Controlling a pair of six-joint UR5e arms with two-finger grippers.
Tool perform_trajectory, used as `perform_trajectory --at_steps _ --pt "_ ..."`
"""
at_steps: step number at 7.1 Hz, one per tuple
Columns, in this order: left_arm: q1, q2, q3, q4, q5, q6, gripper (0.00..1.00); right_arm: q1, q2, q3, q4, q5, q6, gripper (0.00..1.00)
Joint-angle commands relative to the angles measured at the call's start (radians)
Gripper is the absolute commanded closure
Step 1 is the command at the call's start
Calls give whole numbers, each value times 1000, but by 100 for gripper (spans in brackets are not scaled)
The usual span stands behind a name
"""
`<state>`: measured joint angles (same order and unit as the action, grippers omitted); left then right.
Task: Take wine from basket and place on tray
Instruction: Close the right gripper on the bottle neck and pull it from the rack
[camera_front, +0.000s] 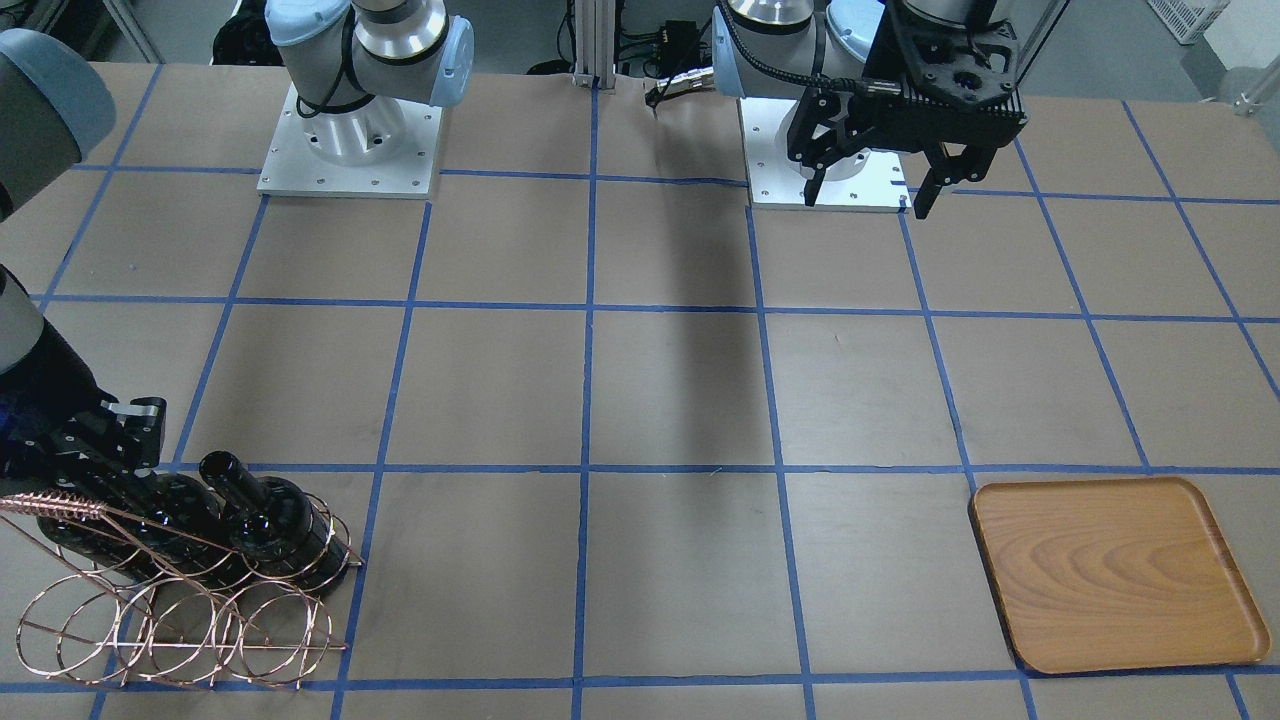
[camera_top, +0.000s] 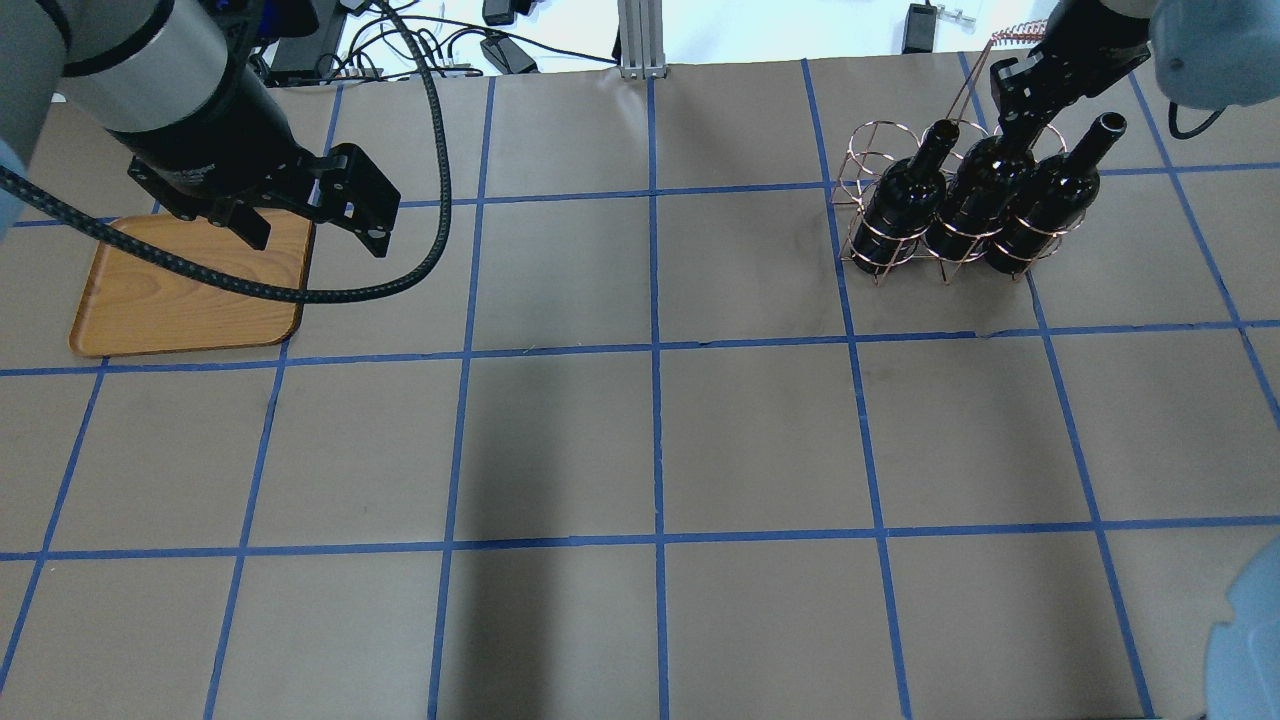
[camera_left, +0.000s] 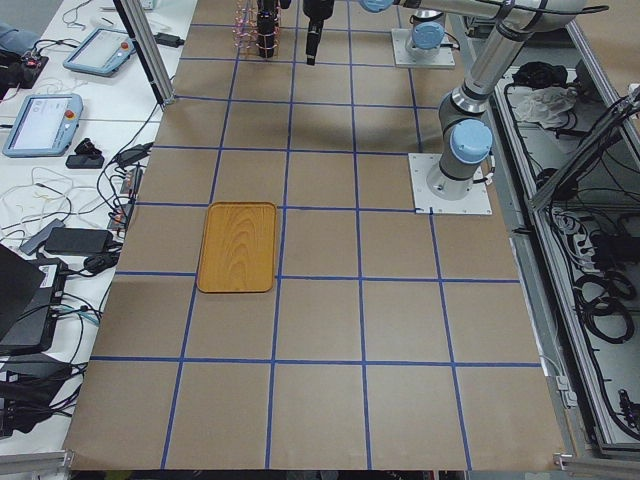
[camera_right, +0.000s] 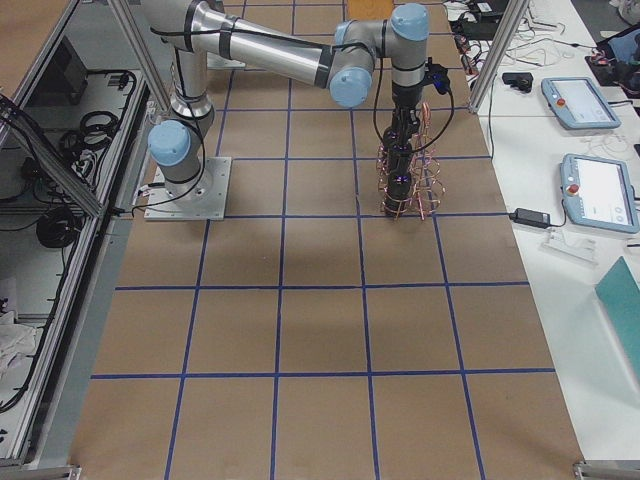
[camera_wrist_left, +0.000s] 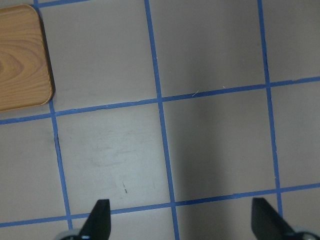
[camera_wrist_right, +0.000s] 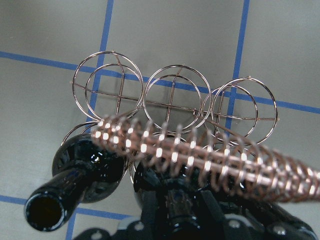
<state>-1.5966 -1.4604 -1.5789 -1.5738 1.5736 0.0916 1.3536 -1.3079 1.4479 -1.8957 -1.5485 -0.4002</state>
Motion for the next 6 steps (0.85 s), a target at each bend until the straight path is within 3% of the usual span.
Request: perform_trajectory --at_steps 1,4,6 --pt "0 -1 -7 0 -3 -4 0 7 -59 -85 161 -1 1 100" --pt "0 8 -16 2 -1 -1 0 18 -187 -90 339 8 36 100" --pt "0 12 -21 2 -1 0 0 25 -203 -89 382 11 59 100"
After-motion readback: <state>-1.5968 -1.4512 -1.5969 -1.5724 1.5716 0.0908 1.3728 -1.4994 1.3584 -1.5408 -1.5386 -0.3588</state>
